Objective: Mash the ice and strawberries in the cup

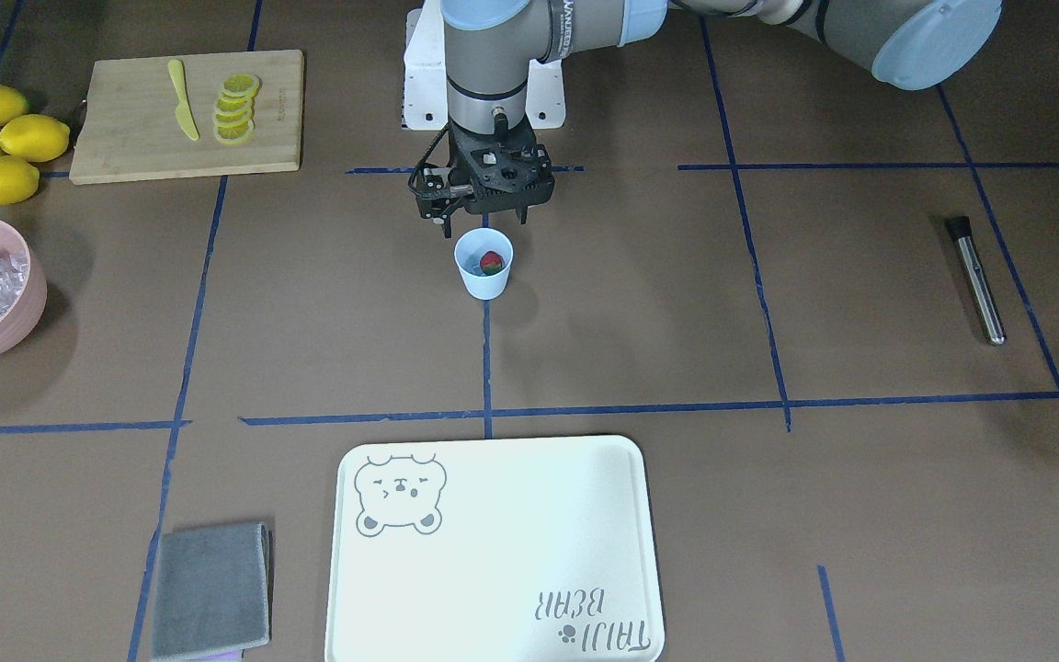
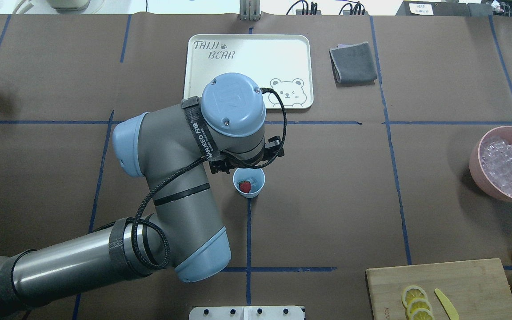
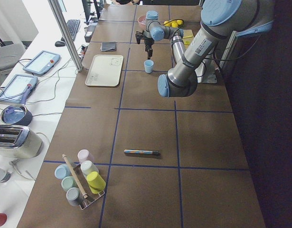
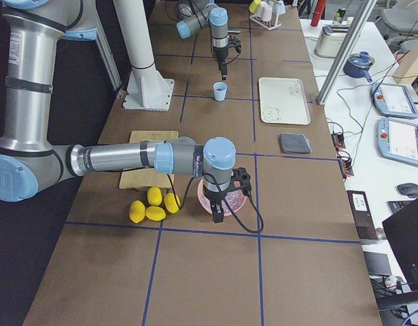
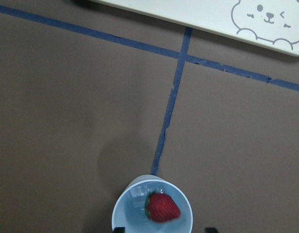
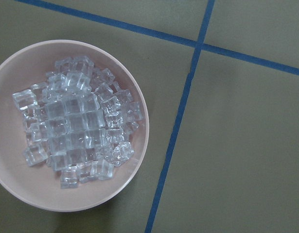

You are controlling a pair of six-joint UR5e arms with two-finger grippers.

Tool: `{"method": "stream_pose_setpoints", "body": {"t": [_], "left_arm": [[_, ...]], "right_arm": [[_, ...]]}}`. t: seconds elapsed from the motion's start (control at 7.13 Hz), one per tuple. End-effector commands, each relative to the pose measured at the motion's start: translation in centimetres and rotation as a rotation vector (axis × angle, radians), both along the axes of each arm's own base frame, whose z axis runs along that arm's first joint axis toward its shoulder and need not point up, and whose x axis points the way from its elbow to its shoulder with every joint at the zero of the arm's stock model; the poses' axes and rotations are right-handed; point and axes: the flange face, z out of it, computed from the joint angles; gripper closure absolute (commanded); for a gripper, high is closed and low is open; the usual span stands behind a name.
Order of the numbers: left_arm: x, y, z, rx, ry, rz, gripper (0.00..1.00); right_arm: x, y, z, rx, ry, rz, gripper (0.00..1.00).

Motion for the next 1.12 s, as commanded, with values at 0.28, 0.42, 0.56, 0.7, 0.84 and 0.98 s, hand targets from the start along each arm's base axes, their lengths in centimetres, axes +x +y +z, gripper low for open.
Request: {"method": "stream_pose_setpoints", "body": {"t": [0.28, 0.42, 0.56, 0.7, 0.84, 0.98], "left_arm": [[-12.8, -1.3, 9.7, 0.200, -0.056, 0.145, 0.00], [-17.7, -4.2, 14.1, 0.232, -0.080, 0.229, 0.00], [-24.2, -7.6, 18.6, 0.263, -0.105, 0.287, 0.00], [-31.3, -9.6, 23.4, 0.277, -0.103, 0.339, 0.00], [-38.7, -10.8, 27.7, 0.278, -0.095, 0.344, 0.00], [-45.6, -10.8, 31.6, 0.302, -0.086, 0.353, 0.00]], "right_arm": [[0.0, 0.0, 0.0, 0.000, 0.000, 0.000, 0.00], [0.0, 0.0, 0.0, 0.000, 0.000, 0.000, 0.00], [0.0, 0.0, 0.0, 0.000, 0.000, 0.000, 0.00], [0.0, 0.0, 0.0, 0.000, 0.000, 0.000, 0.00], [0.0, 0.0, 0.0, 0.000, 0.000, 0.000, 0.00], [0.0, 0.0, 0.0, 0.000, 0.000, 0.000, 0.00]]}}
